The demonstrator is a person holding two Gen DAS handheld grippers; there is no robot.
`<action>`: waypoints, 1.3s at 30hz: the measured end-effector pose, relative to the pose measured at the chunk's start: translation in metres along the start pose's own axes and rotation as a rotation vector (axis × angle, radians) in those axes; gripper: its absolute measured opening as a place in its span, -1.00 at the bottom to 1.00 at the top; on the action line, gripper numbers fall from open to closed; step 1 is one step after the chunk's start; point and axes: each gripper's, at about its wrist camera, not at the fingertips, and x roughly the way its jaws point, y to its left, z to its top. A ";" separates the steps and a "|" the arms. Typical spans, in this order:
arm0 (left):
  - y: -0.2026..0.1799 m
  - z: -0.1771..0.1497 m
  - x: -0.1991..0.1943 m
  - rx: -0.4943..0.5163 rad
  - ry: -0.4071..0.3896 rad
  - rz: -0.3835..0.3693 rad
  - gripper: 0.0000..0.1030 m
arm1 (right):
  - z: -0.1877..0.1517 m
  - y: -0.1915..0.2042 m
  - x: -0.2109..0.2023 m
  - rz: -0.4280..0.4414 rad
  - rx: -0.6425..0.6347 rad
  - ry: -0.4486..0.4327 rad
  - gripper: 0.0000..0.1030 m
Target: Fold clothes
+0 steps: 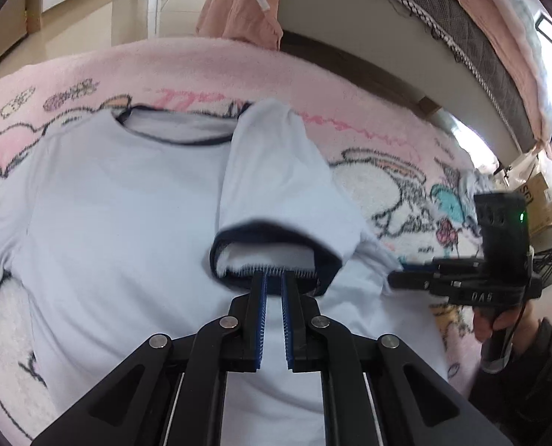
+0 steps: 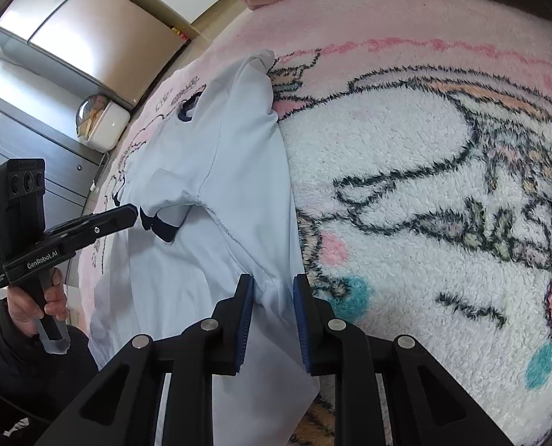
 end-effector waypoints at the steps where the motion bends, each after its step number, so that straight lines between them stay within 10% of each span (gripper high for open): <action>1: 0.000 0.006 0.001 -0.017 -0.010 -0.013 -0.87 | 0.000 -0.001 0.000 0.006 0.010 0.000 -0.58; 11: -0.014 0.005 0.018 0.045 0.010 0.130 -0.86 | 0.001 -0.002 0.001 0.025 0.027 0.004 -0.54; 14: -0.040 -0.009 0.019 0.281 -0.068 0.352 -0.86 | 0.001 0.000 0.001 0.017 0.012 0.006 -0.51; 22: -0.090 -0.056 0.052 1.020 -0.070 0.591 -0.85 | 0.006 0.016 -0.009 -0.096 -0.054 -0.003 -0.15; 28: -0.093 -0.051 0.045 1.131 -0.103 0.617 -0.84 | -0.005 0.093 -0.034 -0.400 -0.554 -0.211 0.01; 33: -0.095 -0.045 0.026 1.154 -0.107 0.595 -0.84 | -0.012 0.132 -0.005 -0.484 -0.893 -0.280 0.01; 39: -0.089 -0.054 -0.025 1.013 0.000 0.426 -0.84 | -0.011 0.140 0.015 -0.476 -0.979 -0.258 0.01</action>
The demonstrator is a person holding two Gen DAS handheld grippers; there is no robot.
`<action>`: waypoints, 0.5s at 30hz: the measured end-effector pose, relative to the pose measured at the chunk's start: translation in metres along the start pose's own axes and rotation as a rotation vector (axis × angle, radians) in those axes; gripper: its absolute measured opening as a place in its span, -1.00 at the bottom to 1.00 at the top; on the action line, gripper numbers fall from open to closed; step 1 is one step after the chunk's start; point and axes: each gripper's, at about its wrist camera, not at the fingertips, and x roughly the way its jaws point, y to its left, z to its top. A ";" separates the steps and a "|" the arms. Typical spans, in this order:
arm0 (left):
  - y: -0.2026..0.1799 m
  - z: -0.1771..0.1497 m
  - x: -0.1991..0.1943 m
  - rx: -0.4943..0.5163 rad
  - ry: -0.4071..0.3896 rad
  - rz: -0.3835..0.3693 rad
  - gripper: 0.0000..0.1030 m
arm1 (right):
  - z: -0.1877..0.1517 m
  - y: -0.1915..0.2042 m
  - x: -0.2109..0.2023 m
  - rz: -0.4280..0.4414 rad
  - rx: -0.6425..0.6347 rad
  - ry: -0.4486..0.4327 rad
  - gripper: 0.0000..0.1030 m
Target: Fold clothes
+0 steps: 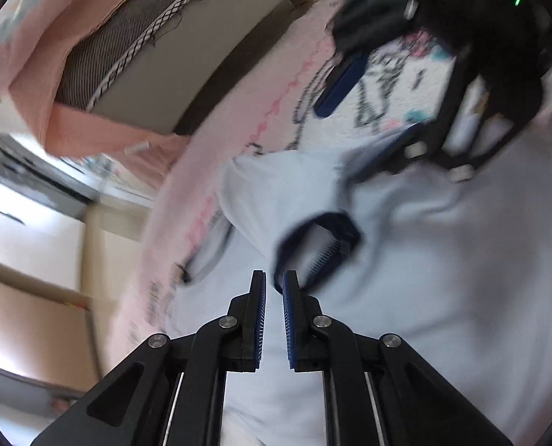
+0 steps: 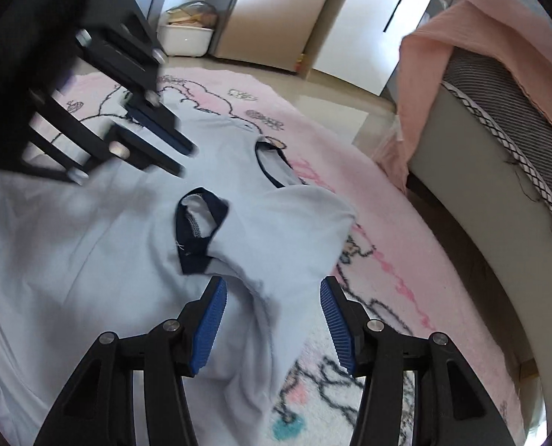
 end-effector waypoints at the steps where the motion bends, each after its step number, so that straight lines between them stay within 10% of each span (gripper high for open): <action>1: -0.001 -0.004 -0.009 -0.035 0.002 -0.027 -0.84 | -0.001 0.001 0.002 0.007 0.005 0.003 0.01; 15: -0.002 -0.017 -0.111 -0.445 0.041 -0.142 -0.84 | -0.004 0.004 -0.001 0.019 0.046 -0.012 0.01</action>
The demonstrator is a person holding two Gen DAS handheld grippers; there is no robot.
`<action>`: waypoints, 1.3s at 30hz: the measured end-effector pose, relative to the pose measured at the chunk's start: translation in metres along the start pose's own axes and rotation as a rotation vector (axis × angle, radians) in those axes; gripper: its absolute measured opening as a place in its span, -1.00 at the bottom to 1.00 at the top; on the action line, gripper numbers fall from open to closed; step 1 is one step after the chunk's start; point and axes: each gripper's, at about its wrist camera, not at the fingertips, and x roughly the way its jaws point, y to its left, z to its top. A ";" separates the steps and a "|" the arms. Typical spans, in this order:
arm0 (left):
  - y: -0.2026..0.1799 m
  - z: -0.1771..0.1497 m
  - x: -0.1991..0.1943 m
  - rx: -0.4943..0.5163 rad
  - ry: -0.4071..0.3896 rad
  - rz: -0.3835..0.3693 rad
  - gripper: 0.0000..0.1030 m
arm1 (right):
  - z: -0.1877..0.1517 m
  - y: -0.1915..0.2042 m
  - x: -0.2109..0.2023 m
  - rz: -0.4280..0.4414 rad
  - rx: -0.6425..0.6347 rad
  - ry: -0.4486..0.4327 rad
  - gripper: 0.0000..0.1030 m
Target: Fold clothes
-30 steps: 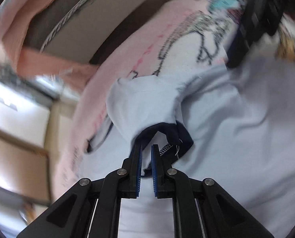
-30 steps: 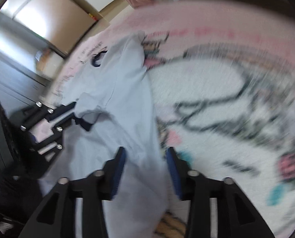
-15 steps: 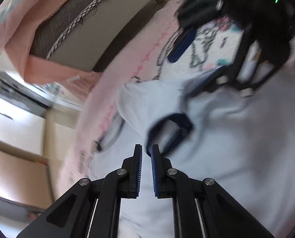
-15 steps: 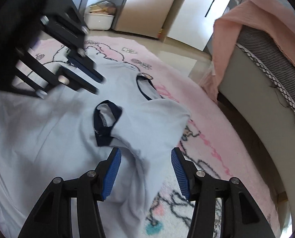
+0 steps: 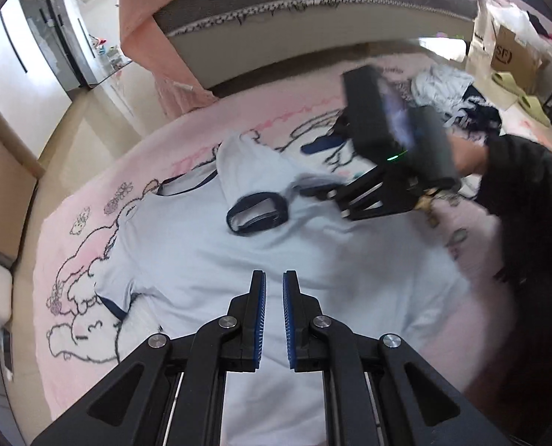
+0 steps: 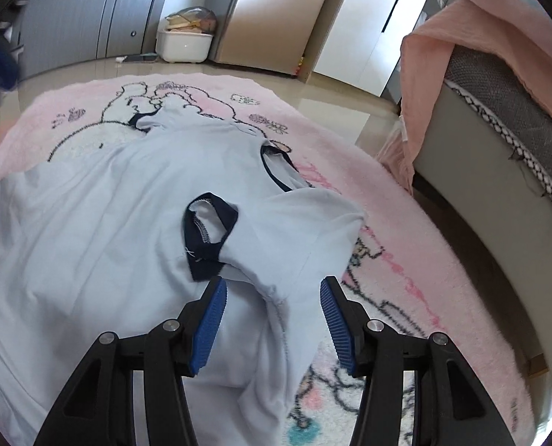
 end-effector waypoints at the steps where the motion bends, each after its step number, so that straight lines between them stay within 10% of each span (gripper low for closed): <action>1: -0.006 0.000 -0.005 0.004 0.002 0.005 -0.84 | 0.000 -0.001 -0.001 -0.005 0.006 -0.001 0.01; 20: -0.013 -0.044 -0.068 -0.099 0.073 0.036 -0.84 | 0.041 -0.025 -0.073 0.008 0.330 -0.122 0.01; 28: 0.003 -0.032 -0.038 0.151 -0.018 0.332 -0.84 | 0.048 -0.014 -0.081 -0.121 0.175 -0.115 0.08; 39: 0.023 -0.001 0.061 0.588 -0.161 0.532 -0.84 | 0.018 0.013 -0.022 -0.173 0.026 -0.029 0.09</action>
